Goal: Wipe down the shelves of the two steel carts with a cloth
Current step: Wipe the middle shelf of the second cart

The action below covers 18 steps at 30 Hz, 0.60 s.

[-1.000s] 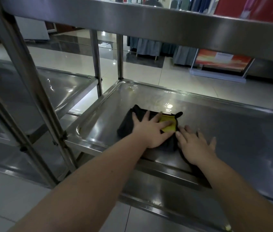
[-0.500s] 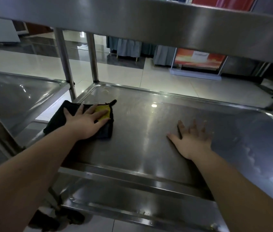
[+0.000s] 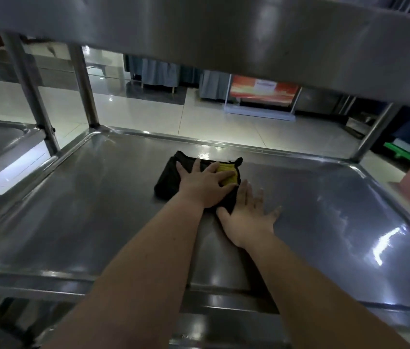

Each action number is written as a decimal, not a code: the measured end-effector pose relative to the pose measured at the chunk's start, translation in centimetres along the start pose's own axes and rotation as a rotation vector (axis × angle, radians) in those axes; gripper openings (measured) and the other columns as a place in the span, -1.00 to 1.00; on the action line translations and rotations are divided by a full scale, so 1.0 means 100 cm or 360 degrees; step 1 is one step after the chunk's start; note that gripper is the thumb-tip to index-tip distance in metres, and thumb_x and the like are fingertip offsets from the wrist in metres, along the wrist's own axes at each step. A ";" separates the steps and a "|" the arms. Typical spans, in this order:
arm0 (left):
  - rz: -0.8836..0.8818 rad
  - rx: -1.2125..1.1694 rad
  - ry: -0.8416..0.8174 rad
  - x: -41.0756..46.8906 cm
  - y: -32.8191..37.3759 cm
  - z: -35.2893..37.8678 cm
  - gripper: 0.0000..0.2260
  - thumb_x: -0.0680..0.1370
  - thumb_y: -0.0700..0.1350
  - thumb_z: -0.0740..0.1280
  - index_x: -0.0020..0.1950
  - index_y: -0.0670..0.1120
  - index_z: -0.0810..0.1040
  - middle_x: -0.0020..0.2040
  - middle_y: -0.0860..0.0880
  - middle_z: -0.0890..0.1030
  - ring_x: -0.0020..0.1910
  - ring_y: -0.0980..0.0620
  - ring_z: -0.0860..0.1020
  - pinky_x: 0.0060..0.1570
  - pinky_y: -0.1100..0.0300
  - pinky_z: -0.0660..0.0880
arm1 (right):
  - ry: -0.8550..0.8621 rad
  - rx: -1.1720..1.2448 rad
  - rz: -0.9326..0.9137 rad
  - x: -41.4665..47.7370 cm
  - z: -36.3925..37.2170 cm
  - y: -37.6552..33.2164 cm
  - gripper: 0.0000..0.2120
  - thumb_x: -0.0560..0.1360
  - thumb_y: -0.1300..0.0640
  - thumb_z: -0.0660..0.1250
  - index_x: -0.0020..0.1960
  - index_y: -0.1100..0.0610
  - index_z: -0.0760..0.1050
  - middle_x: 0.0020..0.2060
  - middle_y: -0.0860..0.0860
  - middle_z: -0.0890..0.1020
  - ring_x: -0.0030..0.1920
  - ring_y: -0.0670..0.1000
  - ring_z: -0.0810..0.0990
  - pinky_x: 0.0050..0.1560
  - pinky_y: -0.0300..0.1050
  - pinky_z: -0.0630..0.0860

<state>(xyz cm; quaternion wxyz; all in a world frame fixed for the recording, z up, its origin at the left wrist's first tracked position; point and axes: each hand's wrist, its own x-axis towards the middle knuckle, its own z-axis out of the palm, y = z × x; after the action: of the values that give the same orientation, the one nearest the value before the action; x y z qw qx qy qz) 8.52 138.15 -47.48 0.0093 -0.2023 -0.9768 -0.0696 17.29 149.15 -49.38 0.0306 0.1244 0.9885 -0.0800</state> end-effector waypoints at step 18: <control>-0.0128 0.0011 -0.0012 0.004 -0.006 0.001 -0.35 0.56 0.31 -0.09 0.58 0.04 -0.10 0.59 -0.09 -0.09 0.54 -0.19 -0.19 0.31 -0.45 -0.29 | 0.0100 0.0241 -0.0049 0.055 -0.014 -0.001 -0.49 0.61 -0.23 -0.19 0.56 -0.25 -0.09 0.58 -0.09 -0.01 0.56 0.19 -0.18 0.41 0.33 -0.34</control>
<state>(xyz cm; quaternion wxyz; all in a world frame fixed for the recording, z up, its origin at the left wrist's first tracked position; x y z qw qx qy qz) 7.92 137.80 -47.59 0.0035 -0.1632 -0.9844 -0.0658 11.85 150.63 -48.40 -0.0111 0.1134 0.9819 -0.1512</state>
